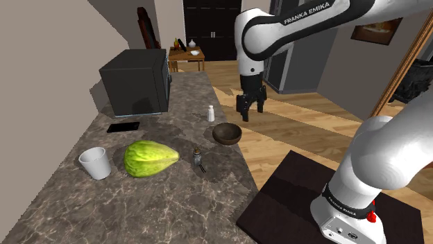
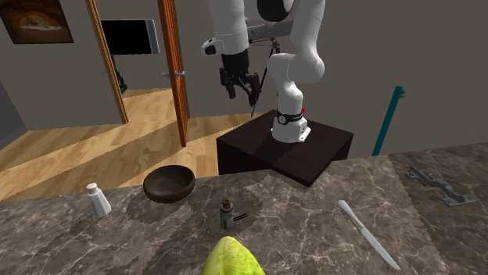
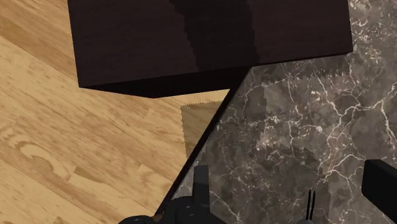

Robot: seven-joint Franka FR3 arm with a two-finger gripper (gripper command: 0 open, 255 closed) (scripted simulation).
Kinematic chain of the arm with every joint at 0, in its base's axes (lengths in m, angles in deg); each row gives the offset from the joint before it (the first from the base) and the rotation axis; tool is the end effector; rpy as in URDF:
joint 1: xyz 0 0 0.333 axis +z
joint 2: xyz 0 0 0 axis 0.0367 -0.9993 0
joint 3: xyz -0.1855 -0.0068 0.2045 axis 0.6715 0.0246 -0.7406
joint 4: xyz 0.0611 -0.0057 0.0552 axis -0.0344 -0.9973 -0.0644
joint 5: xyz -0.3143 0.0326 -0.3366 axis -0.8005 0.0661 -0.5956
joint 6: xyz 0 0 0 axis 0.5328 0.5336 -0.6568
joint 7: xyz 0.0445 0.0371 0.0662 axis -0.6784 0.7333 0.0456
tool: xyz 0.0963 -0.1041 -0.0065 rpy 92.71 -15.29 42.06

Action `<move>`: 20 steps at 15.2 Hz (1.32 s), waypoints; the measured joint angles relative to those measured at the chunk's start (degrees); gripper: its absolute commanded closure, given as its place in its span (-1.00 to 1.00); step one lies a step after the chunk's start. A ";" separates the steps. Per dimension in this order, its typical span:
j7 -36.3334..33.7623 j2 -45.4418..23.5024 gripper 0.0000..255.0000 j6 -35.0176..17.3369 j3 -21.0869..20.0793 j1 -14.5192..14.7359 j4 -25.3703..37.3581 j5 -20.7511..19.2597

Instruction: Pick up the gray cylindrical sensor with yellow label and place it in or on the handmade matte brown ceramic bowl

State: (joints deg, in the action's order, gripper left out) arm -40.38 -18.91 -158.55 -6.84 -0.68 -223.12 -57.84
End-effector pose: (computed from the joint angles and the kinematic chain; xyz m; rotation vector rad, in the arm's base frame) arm 0.4674 0.0252 0.3426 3.1204 -0.1288 -0.3388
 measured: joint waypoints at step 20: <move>-12.64 -45.32 -1.00 -15.29 -4.04 3.90 27.97 2.64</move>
State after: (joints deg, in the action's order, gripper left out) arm -53.02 -64.23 -173.84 -10.88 3.22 -195.15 -55.20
